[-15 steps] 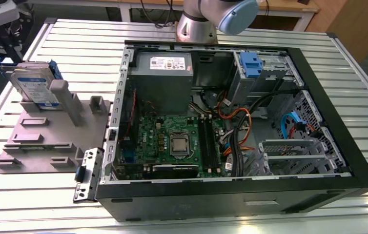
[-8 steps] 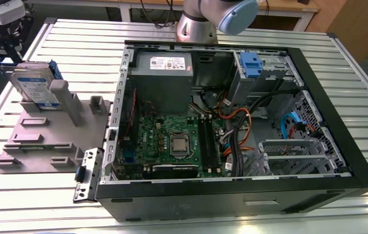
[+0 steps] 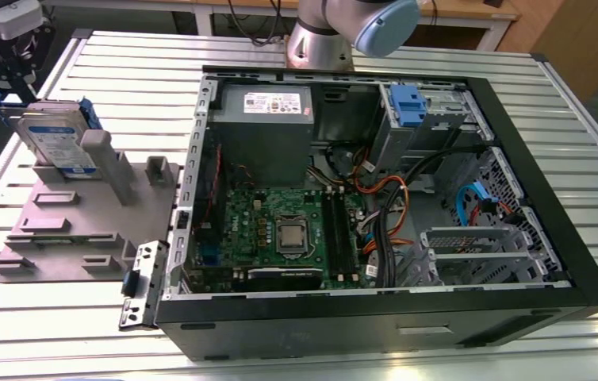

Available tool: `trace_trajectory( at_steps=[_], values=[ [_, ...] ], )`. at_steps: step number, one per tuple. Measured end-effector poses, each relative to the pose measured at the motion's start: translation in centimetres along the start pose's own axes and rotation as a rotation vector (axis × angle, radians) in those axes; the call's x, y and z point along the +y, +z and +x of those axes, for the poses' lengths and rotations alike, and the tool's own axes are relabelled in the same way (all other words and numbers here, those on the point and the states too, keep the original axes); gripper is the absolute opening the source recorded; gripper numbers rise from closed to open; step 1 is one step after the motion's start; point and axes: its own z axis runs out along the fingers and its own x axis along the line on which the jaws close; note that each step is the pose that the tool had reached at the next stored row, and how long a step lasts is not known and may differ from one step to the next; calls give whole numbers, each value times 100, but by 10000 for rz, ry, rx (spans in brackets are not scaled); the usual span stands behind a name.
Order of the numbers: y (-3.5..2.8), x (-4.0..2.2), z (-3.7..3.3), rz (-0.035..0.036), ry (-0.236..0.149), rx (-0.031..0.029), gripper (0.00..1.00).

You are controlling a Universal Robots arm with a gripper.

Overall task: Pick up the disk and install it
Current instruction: 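Pick up the disk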

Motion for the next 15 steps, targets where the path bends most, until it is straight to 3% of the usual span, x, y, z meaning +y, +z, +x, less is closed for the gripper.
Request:
trace_trajectory(
  at_steps=[15],
  values=[
    [0, 0, 0, 2, -371, 15, 11]
  ],
)
